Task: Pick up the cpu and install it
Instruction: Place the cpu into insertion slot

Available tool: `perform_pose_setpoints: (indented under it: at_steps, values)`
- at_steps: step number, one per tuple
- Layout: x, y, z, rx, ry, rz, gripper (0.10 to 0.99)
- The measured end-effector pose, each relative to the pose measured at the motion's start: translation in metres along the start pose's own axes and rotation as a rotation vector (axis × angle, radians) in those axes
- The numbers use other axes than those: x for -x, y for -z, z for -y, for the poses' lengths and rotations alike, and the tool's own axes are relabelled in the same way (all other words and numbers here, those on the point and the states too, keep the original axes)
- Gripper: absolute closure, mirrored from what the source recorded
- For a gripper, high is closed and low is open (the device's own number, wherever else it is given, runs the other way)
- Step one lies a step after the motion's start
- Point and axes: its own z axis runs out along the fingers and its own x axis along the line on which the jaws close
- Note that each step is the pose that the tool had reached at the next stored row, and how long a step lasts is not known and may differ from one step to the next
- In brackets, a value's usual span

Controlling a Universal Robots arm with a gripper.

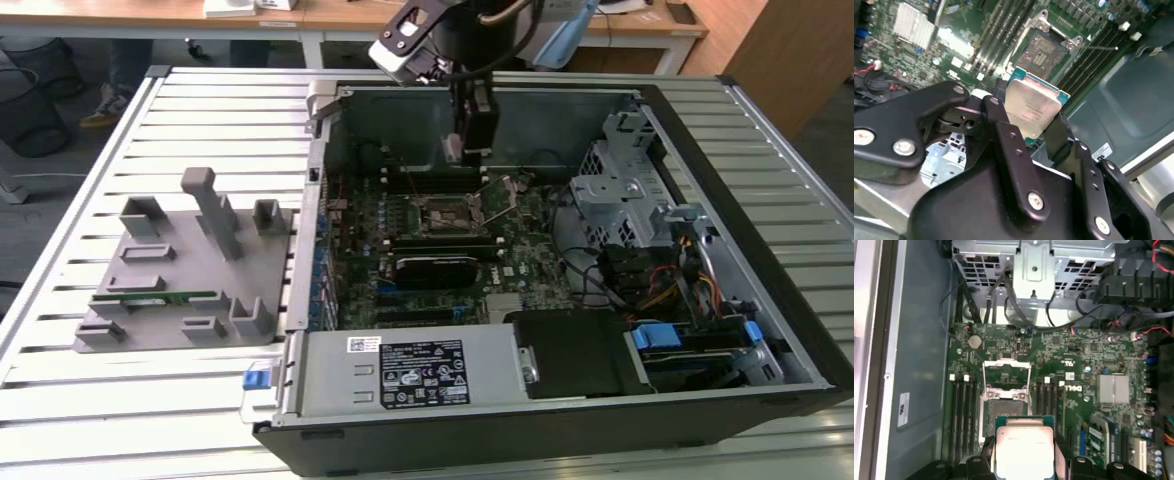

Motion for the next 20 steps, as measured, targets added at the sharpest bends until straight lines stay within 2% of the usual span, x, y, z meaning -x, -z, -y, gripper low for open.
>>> perform_pose_setpoints:
  at_steps: [4,7,16,20]
  values:
    - [-0.0052,-0.0073,-0.0005,0.000,0.008,-0.0007,0.541]
    - [-0.0055,-0.0127,-0.0003,0.000,0.027,-0.0020,0.541]
    - [-0.0056,-0.0290,0.0008,0.000,0.019,-0.0014,0.541]
    - [-0.0060,-0.0357,0.0014,-0.003,0.010,-0.0008,0.541]
